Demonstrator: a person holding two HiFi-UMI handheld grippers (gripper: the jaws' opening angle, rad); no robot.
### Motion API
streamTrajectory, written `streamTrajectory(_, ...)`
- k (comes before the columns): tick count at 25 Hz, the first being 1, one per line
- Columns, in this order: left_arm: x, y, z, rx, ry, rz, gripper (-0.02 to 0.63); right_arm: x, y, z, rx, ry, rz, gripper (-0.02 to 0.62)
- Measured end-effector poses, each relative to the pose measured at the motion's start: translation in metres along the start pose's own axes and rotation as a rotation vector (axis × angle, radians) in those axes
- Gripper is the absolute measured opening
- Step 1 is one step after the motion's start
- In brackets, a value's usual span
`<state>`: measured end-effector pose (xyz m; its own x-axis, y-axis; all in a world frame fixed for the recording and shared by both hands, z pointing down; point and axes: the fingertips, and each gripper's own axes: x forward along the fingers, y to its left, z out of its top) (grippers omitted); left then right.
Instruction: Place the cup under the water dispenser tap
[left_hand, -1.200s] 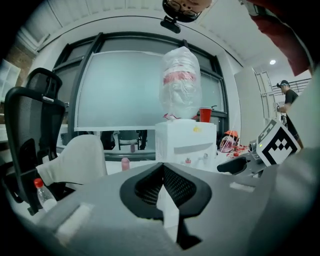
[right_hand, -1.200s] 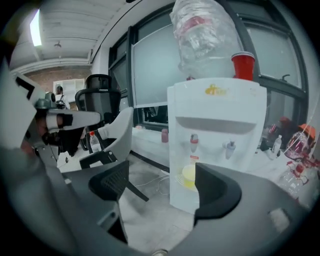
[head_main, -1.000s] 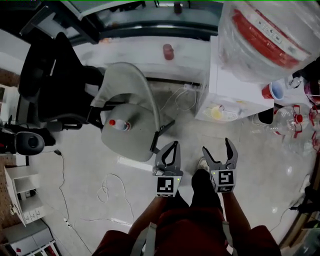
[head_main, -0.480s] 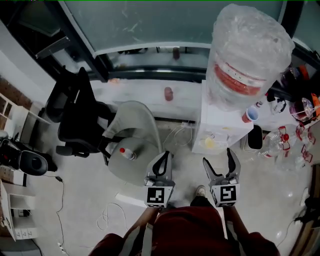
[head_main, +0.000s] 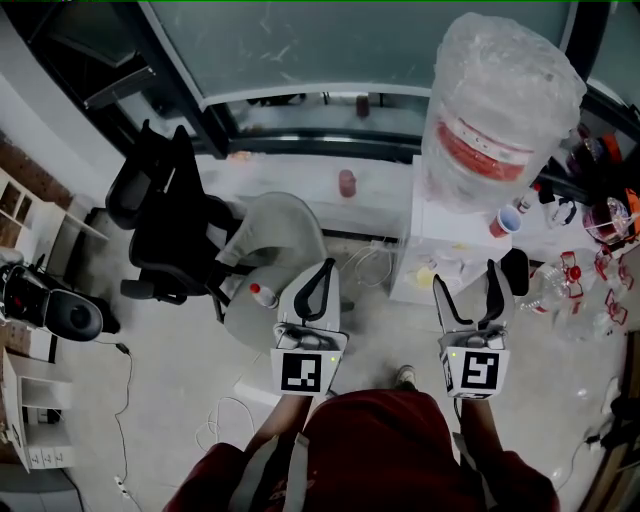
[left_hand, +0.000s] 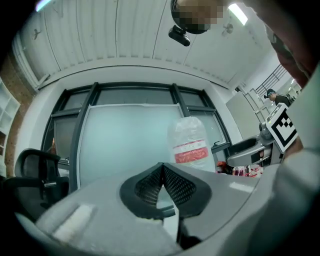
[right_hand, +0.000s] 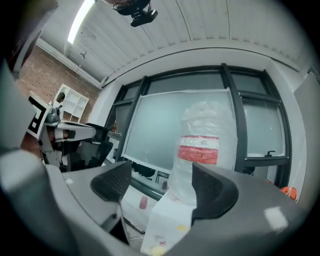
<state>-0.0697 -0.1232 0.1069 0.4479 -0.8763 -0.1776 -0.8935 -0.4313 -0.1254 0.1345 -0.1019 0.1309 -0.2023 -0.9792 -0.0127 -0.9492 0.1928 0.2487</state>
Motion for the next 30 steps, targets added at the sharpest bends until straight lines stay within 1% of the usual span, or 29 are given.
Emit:
streamTrajectory(3, -0.001, 0.002, 0.003, 0.000, -0.007, 0.004, 0.002, -0.001, 0.002, 0.003, -0.003, -0.005, -0.004, 0.368)
streamTrajectory(5, -0.002, 0.003, 0.001, -0.006, -0.005, 0.008, 0.002, -0.002, 0.003, 0.004, 0.000, -0.012, -0.003, 0.342)
streamTrajectory(8, -0.003, 0.002, -0.003, -0.014, 0.006, 0.013, 0.002, -0.006, 0.007, 0.004, -0.002, -0.017, 0.010, 0.258)
streamTrajectory(12, -0.003, -0.003, -0.008, -0.009, 0.017, 0.006, 0.002, -0.008, 0.010, 0.001, 0.004, -0.011, 0.029, 0.195)
streamTrajectory(16, -0.005, -0.006, -0.010, -0.031, 0.021, 0.008, 0.002, -0.010, 0.012, 0.001, -0.003, -0.007, 0.031, 0.107)
streamTrajectory(21, -0.005, -0.012, -0.009, -0.030, 0.022, -0.002, 0.002, -0.014, 0.012, 0.001, -0.002, -0.014, 0.029, 0.002)
streamTrajectory(30, -0.006, -0.021, -0.010, -0.025, 0.032, -0.013, 0.002, -0.018, 0.008, -0.002, 0.007, -0.006, 0.031, 0.000)
